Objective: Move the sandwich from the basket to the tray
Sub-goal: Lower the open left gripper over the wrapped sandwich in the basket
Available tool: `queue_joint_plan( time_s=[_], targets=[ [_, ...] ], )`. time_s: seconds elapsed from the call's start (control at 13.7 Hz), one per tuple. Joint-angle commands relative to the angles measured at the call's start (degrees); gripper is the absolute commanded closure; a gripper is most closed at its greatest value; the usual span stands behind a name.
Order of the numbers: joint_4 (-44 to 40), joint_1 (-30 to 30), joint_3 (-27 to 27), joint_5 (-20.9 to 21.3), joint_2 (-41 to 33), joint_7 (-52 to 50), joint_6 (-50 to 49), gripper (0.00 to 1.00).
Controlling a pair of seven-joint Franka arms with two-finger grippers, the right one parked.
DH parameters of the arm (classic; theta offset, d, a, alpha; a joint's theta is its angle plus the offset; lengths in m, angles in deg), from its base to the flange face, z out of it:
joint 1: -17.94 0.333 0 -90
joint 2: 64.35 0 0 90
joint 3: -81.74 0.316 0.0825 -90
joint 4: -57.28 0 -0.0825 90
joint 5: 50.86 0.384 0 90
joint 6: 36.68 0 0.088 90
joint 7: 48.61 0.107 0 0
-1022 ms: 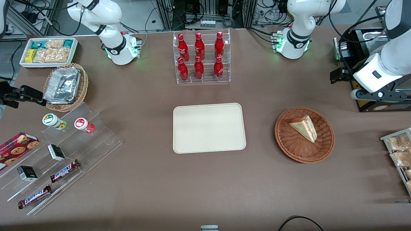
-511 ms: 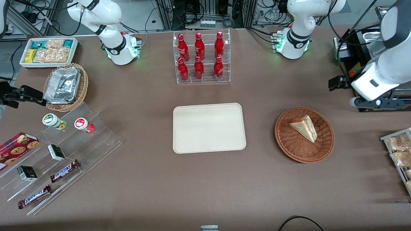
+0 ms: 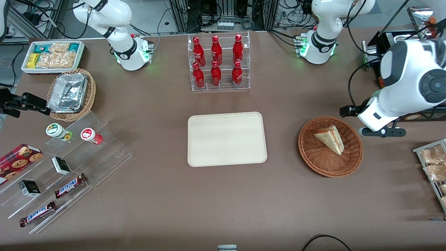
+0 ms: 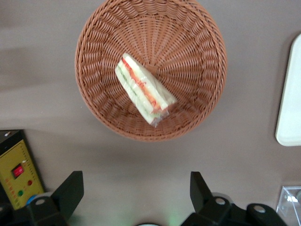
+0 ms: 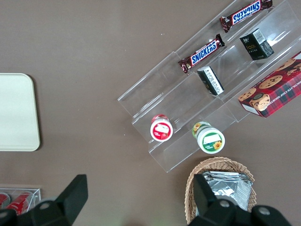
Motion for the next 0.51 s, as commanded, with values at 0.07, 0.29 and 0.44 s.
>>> queue_joint_plan(
  time_s=[0.07,0.29,0.44],
  targets=[
    [7.1,0.0,-0.3,0.2,0.4,-4.4,9.3,0.00],
    [9.4,0.0,-0.2,0.2,1.8,-6.8,13.2,0.00],
    [10.7,0.0,-0.3,0.2,2.6,-12.5,16.1,0.00]
  ],
)
